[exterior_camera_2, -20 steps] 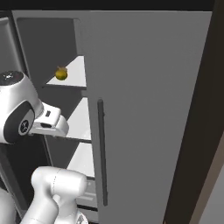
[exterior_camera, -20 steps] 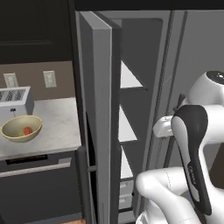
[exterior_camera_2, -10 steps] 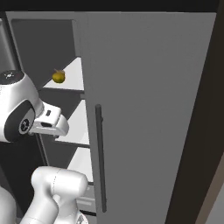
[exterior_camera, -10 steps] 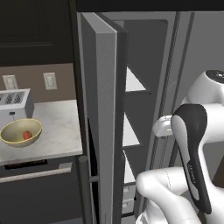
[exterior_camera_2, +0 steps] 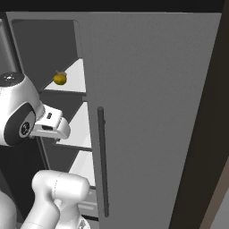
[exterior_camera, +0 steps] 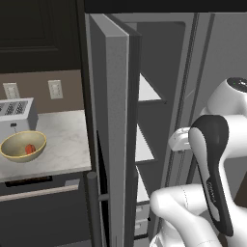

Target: Take the sweet potato, orange, and garlic from the freezer and place them in the bowl on the counter.

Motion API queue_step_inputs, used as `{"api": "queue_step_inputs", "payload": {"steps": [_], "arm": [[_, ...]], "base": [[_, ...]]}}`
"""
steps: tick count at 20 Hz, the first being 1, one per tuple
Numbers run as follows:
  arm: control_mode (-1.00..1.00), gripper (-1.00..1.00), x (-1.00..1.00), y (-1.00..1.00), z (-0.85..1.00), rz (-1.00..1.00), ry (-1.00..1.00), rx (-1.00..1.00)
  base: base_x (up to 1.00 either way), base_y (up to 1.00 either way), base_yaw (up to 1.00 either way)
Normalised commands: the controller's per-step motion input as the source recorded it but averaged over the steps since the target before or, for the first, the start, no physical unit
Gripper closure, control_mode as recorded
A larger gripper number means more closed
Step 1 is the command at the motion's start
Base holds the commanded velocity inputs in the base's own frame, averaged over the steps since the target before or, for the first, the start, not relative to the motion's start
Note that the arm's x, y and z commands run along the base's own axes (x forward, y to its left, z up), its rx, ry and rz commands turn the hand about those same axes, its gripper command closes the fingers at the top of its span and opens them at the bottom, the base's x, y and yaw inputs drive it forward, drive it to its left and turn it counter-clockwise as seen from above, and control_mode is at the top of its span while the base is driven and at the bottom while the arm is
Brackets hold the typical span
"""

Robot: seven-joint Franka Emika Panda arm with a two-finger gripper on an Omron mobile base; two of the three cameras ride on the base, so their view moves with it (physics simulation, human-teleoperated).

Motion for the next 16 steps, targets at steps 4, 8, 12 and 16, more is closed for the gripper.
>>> {"api": "queue_step_inputs", "payload": {"steps": [4,8,12,16], "arm": [[1.0,-1.0,0.0,0.0,0.0,0.0,0.0,0.0],[1.0,-1.0,0.0,0.0,0.0,0.0,0.0,0.0],[1.0,-1.0,0.0,0.0,0.0,0.0,0.0,0.0],[1.0,-1.0,0.0,0.0,0.0,0.0,0.0,0.0]], "base": [[0.17,0.42,0.0],[0.03,0.13,0.0],[0.0,0.0,0.0],[0.0,0.0,0.0]]}}
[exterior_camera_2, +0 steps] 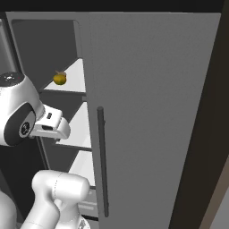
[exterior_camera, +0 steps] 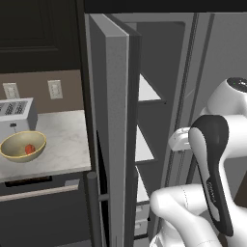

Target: Take the sweet potato, orange, and garlic from the freezer and place them in the bowl on the counter.

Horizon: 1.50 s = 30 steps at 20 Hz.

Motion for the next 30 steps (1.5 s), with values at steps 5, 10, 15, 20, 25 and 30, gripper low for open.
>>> {"api": "queue_step_inputs", "payload": {"steps": [5,10,15,20,25,30], "arm": [[-1.0,-1.0,0.04,0.0,0.0,0.0,-0.01,0.0],[-1.0,-1.0,0.0,0.06,0.19,0.02,-0.11,0.0],[-1.0,-1.0,0.0,0.04,0.26,0.08,-0.21,0.0],[-1.0,-1.0,0.0,0.0,0.19,0.11,-0.21,0.0],[-1.0,-1.0,0.21,0.03,0.07,0.11,-0.13,0.0],[-1.0,-1.0,0.04,0.15,0.12,0.02,-0.08,0.0]], "base": [[0.0,0.0,0.0],[0.0,0.0,0.0],[0.0,0.0,0.0],[0.0,0.0,0.0],[0.0,0.0,0.0],[0.0,0.0,0.0]]}}
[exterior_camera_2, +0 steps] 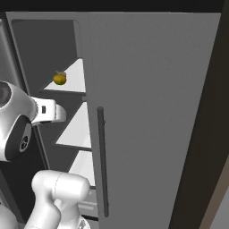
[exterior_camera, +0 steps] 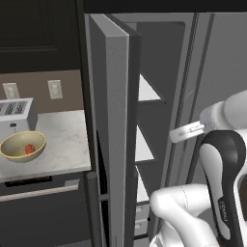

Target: Take the sweet potato, orange, and garlic from the freezer and place them in the bowl on the counter.

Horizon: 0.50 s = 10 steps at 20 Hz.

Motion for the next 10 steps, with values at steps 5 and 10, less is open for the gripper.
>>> {"api": "queue_step_inputs", "payload": {"steps": [5,10], "arm": [[-1.0,-1.0,0.05,0.3,0.22,0.0,-0.01,0.0],[-1.0,-1.0,0.14,0.0,0.33,0.0,0.0,0.0]], "base": [[0.0,0.0,0.0],[0.0,0.0,0.0]]}}
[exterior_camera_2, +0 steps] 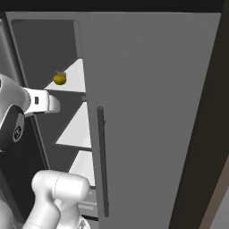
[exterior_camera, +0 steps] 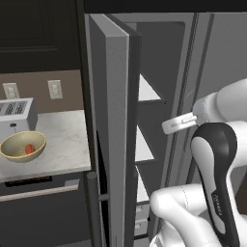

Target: Take the sweet potato, orange, and garlic from the freezer and place them in the bowl on the counter.

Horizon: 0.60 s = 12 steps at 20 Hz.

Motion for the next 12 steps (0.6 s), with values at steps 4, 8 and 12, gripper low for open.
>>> {"api": "queue_step_inputs", "payload": {"steps": [4,8,12], "arm": [[-1.0,-1.0,0.24,0.1,0.29,0.0,0.0,0.0],[-1.0,-1.0,0.22,0.1,0.2,0.0,0.01,0.0],[-1.0,-1.0,0.16,0.0,0.0,0.0,0.0,0.0]], "base": [[0.0,0.0,0.0],[0.0,0.0,0.0],[0.0,0.0,0.0]]}}
